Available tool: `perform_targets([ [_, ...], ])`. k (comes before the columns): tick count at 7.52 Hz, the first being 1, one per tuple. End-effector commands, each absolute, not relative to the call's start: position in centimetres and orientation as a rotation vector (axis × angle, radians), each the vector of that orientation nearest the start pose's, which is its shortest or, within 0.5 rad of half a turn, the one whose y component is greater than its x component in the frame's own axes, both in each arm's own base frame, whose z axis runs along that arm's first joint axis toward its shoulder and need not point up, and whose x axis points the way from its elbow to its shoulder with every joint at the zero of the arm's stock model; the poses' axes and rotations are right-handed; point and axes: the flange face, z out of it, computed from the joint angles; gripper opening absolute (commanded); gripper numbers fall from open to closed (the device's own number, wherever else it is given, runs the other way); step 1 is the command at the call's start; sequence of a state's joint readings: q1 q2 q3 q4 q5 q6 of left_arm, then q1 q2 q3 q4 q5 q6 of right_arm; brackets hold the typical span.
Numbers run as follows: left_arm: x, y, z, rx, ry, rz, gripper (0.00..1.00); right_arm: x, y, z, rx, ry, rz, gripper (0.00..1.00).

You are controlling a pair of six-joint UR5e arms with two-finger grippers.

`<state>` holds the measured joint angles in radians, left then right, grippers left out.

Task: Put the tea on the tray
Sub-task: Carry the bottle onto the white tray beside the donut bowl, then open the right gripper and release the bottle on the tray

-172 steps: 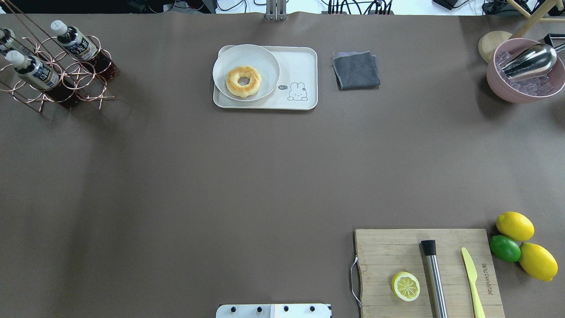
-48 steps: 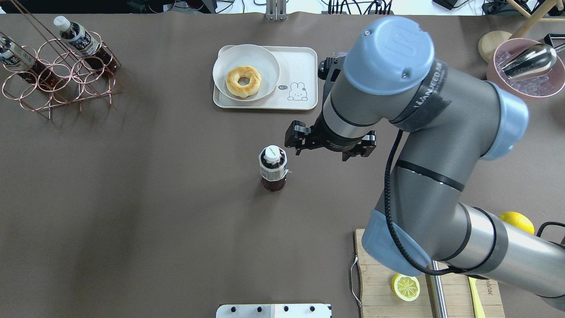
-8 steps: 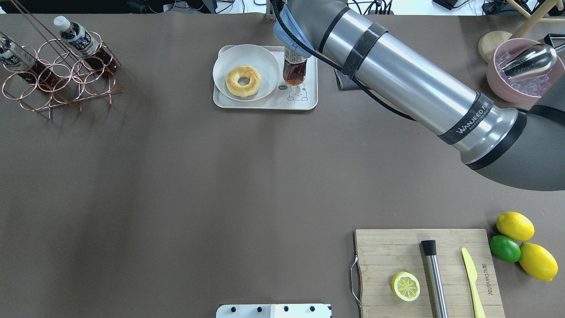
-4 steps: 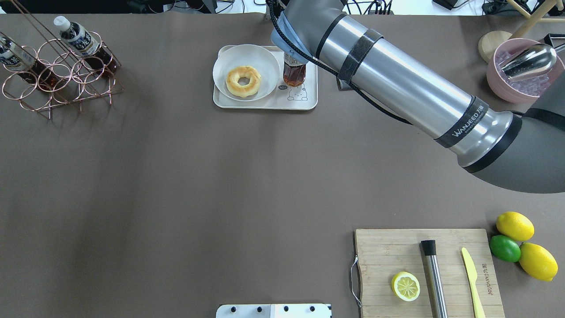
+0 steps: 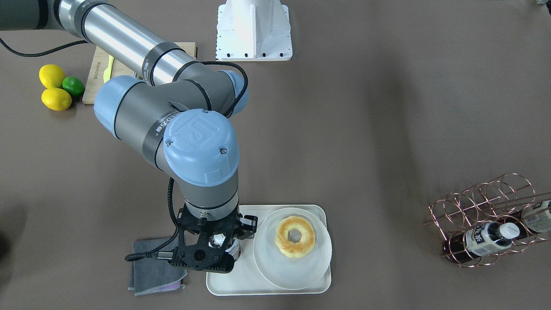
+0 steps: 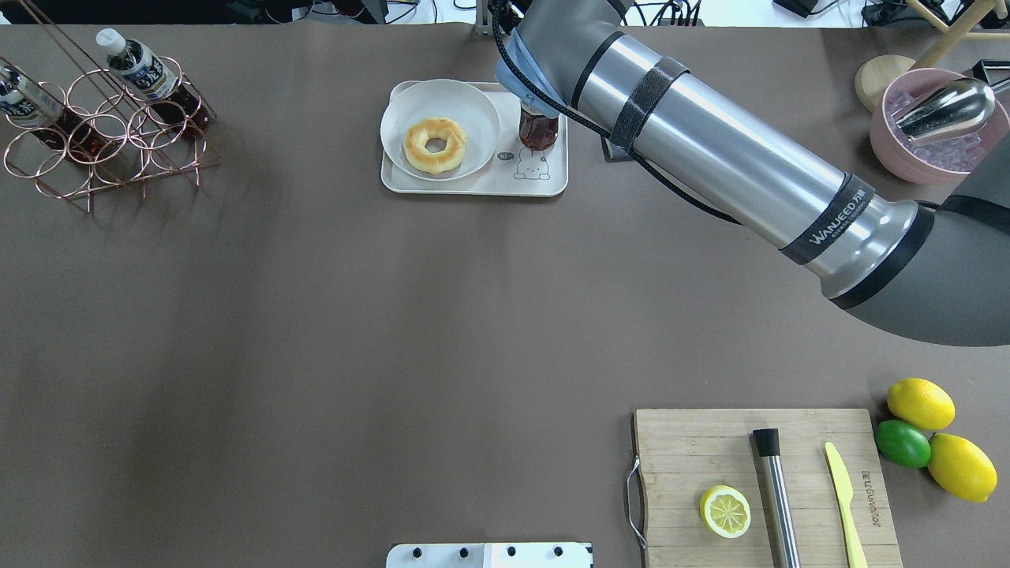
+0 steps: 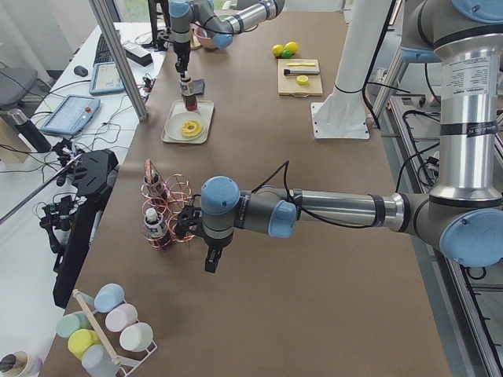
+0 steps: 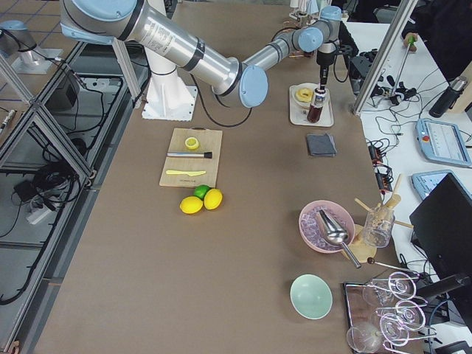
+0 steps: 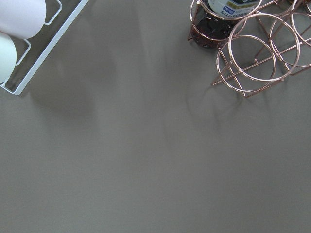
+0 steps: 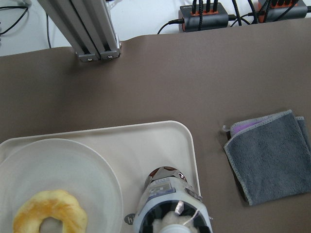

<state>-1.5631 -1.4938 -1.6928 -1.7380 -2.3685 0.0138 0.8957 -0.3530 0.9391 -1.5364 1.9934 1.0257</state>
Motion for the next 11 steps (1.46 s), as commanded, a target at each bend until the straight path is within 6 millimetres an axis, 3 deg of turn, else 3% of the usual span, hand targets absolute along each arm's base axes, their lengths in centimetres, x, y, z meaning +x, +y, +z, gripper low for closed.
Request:
perform_targets([
  [1,-5.8,-47.3,61.4,0.207,0.794,0.105,0.98,-46.4,-73.2,11.8,0.113,-0.747,0.201,0.65],
  [2,-5.8,-47.3,61.4,0.206,0.794,0.104,0.98,-46.3,-73.0,11.9,0.115,-0.749,0.200,1.00],
  [4,-5.8,-47.3,61.4,0.205,0.794,0.102,0.98,-45.4,-72.9,11.0,0.127,-0.768,0.199,1.00],
  [5,-5.8,-47.3,61.4,0.206,0.793,0.103,0.98,-42.9,-71.6,12.1,0.121,-0.806,0.197,1.00],
  [6,-5.9,-47.2,61.4,0.205,0.793,0.101,0.98,-39.3,-70.2,12.6,0.093,-0.826,0.191,1.00],
  [8,-6.3,-46.9,61.6,0.206,0.793,0.096,0.98,-34.0,-65.3,9.1,0.052,-0.786,0.161,1.00],
  [9,-6.3,-46.5,61.8,0.201,0.795,0.092,0.98,-31.4,-62.1,9.3,0.045,-0.765,0.140,1.00],
  [10,-6.3,-46.4,62.0,0.198,0.793,0.091,0.98,-28.5,-58.8,11.3,0.050,-0.738,0.078,1.00],
  [11,-6.4,-46.4,62.0,0.200,0.790,0.091,0.98,-25.5,-57.8,14.7,0.053,-0.700,0.018,1.00],
])
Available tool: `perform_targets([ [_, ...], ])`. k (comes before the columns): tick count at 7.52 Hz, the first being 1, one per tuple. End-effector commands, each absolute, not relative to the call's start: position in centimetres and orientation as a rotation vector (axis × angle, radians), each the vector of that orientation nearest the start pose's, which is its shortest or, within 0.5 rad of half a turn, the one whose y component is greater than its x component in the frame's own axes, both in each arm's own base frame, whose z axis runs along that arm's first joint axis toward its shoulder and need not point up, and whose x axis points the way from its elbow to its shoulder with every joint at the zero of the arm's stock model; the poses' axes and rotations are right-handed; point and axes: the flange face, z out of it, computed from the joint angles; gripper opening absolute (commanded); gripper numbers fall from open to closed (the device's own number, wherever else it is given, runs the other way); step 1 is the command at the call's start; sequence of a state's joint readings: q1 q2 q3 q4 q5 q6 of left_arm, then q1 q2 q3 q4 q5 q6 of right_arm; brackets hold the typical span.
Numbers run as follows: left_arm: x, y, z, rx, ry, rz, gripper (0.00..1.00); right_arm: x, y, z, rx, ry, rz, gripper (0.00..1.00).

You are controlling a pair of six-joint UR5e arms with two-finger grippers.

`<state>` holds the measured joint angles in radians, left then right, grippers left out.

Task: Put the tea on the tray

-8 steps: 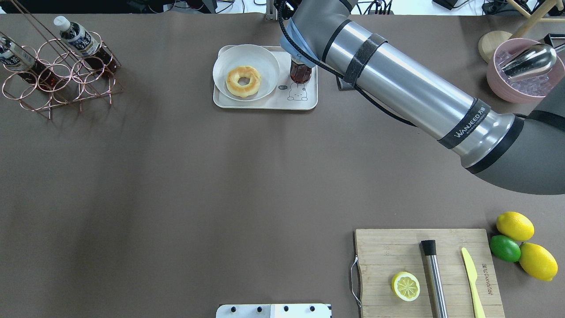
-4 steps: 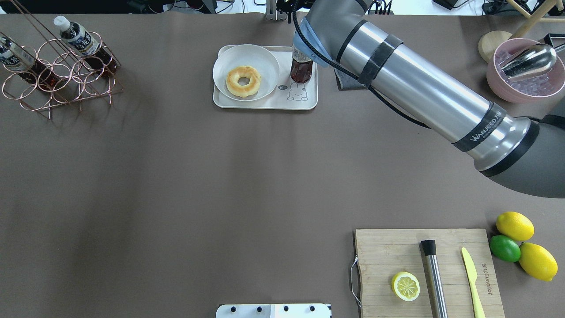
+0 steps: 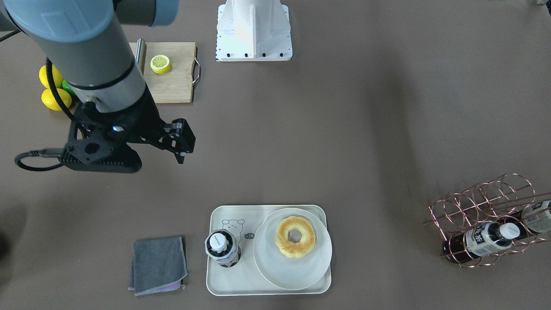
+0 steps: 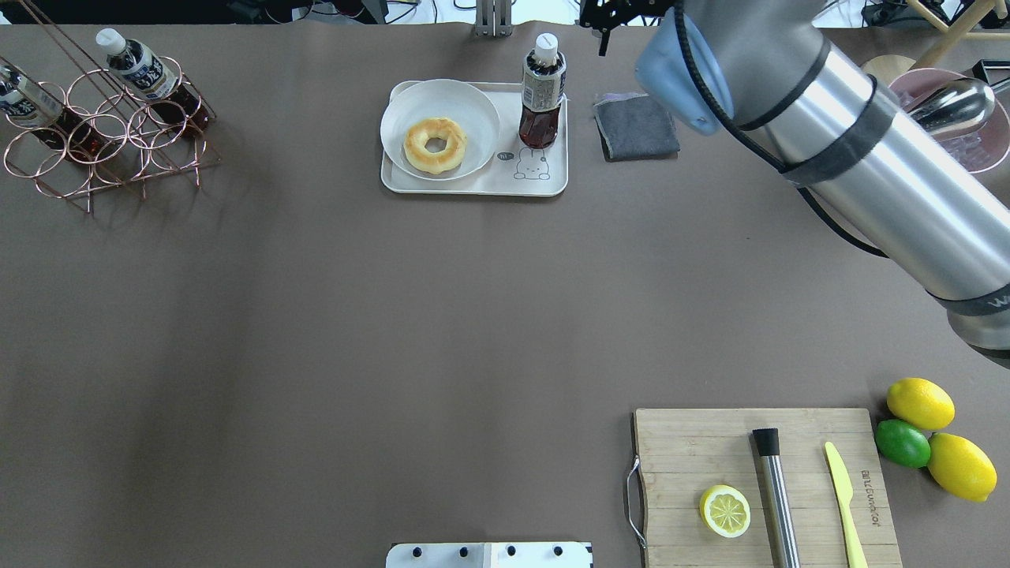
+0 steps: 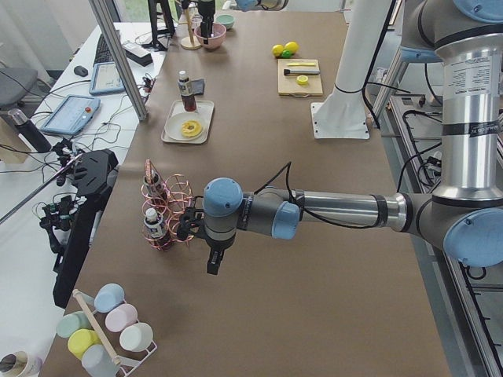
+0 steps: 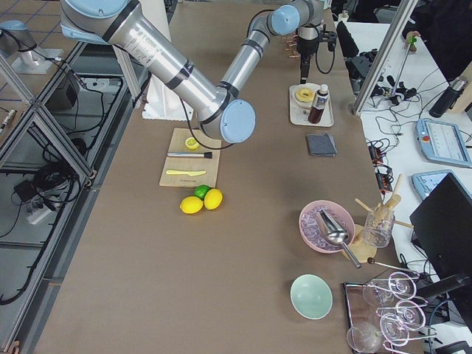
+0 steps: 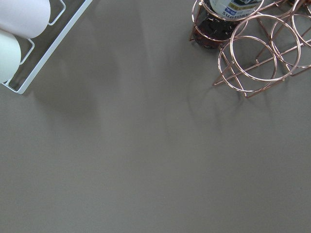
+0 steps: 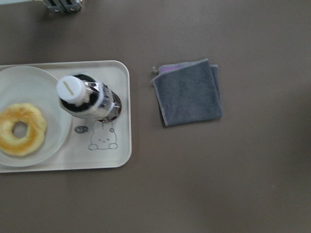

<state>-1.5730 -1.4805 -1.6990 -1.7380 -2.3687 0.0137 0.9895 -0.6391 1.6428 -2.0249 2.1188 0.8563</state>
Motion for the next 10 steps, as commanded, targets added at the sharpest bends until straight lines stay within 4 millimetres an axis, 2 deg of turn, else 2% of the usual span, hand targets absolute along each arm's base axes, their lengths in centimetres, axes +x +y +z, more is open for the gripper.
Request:
perform_targets([
  [1,-6.4,-46.6,62.1,0.201,0.782,0.092,0.98,-23.0,-58.3,20.1,0.030,-0.661,-0.039,1.00],
  [2,-6.5,-46.5,62.4,0.190,0.785,0.080,0.98,-17.9,-59.6,26.1,0.037,-0.625,-0.132,1.00],
  [3,-6.7,-46.2,62.8,0.186,0.782,0.073,0.98,-11.7,-60.8,31.4,0.034,-0.609,-0.201,1.00],
  [5,-7.3,-46.1,63.2,0.193,0.783,0.067,0.98,-2.3,-61.7,41.5,-0.004,-0.585,-0.310,1.00],
  [6,-7.3,-46.1,63.8,0.181,0.782,0.062,0.98,1.1,-61.0,46.3,-0.012,-0.589,-0.337,1.00],
  [7,-7.3,-46.1,64.6,0.169,0.784,0.056,0.98,3.5,-59.3,51.8,-0.025,-0.593,-0.324,1.00],
  [9,-7.5,-45.3,66.2,0.150,0.784,0.043,0.98,7.2,-54.9,63.2,-0.047,-0.665,-0.231,1.00],
  [10,-7.6,-45.7,66.4,0.145,0.784,0.036,0.98,8.5,-53.1,66.7,-0.033,-0.733,-0.187,1.00],
])
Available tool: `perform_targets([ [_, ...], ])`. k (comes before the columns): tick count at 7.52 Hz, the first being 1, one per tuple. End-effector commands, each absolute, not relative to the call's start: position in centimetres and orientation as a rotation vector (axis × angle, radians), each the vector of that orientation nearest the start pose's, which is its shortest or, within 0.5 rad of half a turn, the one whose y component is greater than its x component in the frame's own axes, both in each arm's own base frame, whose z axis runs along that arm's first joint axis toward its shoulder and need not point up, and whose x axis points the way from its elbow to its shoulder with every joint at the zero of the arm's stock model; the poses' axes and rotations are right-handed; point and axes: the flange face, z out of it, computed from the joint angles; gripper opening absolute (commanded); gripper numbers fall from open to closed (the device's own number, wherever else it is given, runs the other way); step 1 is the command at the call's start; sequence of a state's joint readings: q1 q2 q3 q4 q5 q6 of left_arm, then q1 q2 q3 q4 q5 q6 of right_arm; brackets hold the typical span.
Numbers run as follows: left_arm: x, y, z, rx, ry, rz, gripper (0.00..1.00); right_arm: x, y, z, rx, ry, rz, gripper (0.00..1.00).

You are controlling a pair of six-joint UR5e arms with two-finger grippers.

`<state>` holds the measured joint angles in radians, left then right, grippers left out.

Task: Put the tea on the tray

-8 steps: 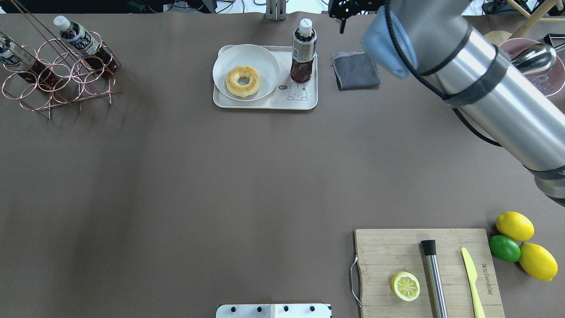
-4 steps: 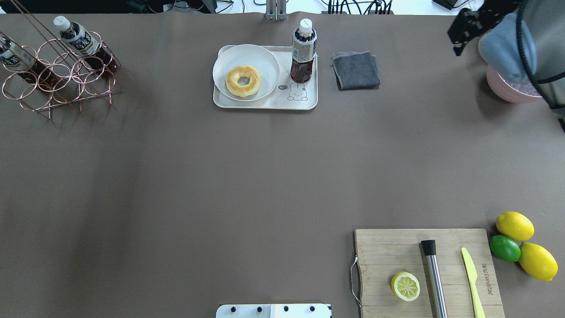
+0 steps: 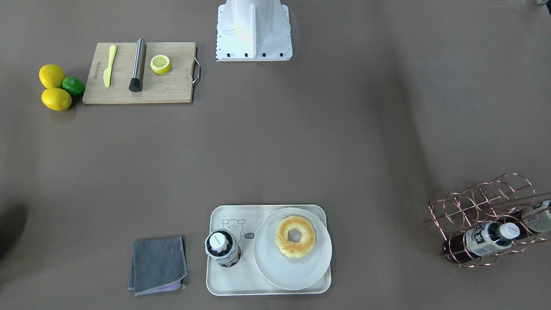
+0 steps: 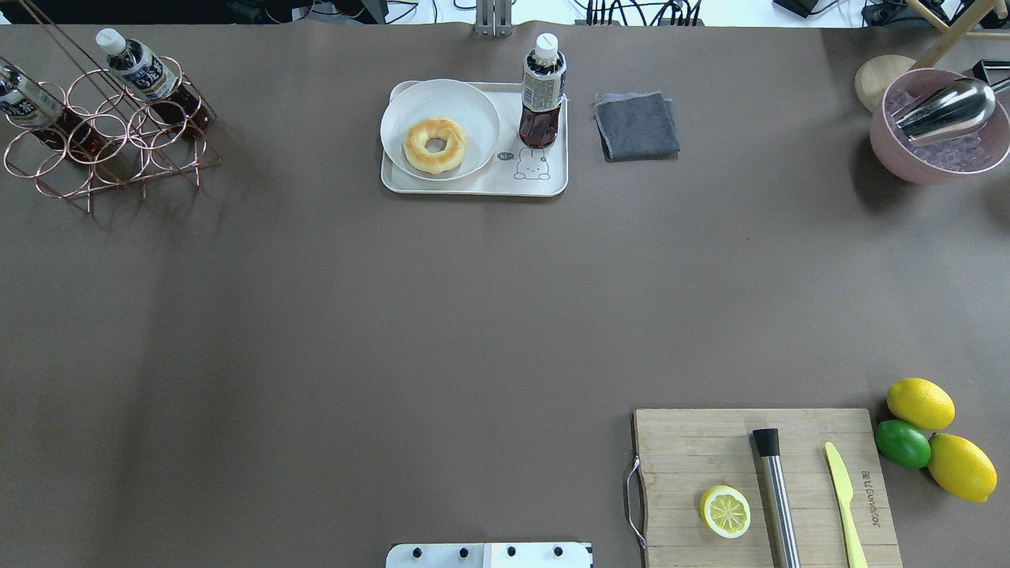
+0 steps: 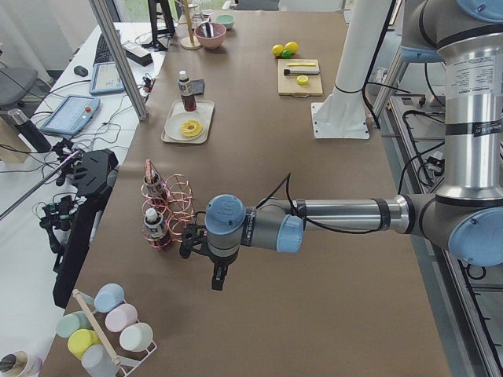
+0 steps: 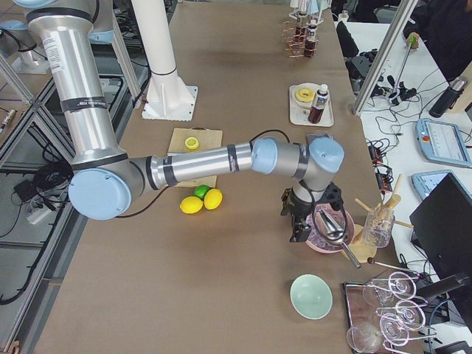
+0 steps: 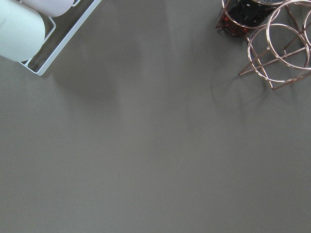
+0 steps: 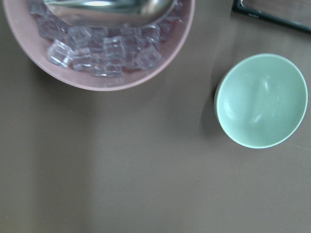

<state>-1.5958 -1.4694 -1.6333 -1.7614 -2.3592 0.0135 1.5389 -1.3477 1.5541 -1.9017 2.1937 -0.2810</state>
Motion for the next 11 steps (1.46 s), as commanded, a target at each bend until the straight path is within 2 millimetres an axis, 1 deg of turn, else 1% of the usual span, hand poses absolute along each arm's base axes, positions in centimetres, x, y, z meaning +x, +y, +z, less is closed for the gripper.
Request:
perform_targets([
  [1,-7.6,-45.7,66.5,0.142,0.785,0.034,0.98,9.6,-51.0,68.5,-0.049,-0.735,-0.151,1.00],
  [2,-7.7,-45.7,66.5,0.144,0.783,0.033,0.98,10.1,-50.3,69.2,-0.073,-0.726,-0.110,1.00],
  [3,-7.9,-45.8,66.3,0.148,0.781,0.028,0.98,10.7,-49.6,69.5,-0.089,-0.718,-0.057,1.00],
  [4,-7.9,-45.9,66.1,0.151,0.779,0.029,0.98,10.7,-49.7,69.0,-0.084,-0.718,-0.049,1.00],
  [6,-8.1,-46.0,65.8,0.157,0.777,0.027,0.98,10.6,-49.8,68.9,-0.086,-0.722,-0.033,1.00],
  [7,-8.3,-46.0,65.8,0.156,0.777,0.023,0.98,10.7,-50.1,68.7,-0.082,-0.720,-0.035,1.00],
  [11,-8.4,-46.0,66.0,0.155,0.757,0.021,0.98,10.7,-49.9,68.0,-0.069,-0.717,-0.040,1.00],
])
